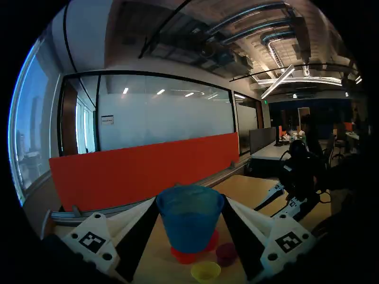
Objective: Pour water
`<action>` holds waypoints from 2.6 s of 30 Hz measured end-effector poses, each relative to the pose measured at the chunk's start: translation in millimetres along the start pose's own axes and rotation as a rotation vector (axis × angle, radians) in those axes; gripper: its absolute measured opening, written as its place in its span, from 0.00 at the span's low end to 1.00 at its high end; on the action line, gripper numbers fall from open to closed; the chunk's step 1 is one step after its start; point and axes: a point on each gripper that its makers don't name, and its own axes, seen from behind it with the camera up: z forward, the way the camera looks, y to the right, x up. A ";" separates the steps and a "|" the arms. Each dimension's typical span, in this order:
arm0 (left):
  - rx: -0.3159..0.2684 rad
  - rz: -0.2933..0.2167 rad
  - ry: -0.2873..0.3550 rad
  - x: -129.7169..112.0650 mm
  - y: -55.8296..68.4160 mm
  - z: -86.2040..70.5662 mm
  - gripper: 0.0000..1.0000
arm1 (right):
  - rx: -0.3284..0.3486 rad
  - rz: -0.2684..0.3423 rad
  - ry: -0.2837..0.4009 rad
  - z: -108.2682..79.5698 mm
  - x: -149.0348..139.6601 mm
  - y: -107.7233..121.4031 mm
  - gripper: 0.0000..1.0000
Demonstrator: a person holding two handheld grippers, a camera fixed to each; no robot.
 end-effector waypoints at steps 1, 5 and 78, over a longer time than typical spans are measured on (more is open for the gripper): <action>0.001 0.000 0.000 -0.1 -0.5 -0.2 0.89 | 0.003 0.001 -0.009 2.0 -4.2 -1.0 0.99; 0.003 0.002 -0.002 0.4 -1.4 -1.0 0.89 | 0.015 0.005 -0.036 7.8 -17.9 -5.1 0.99; 0.005 -0.018 -0.025 -17.9 -8.9 -5.0 0.89 | -0.025 -0.048 0.169 17.4 66.8 -5.9 0.91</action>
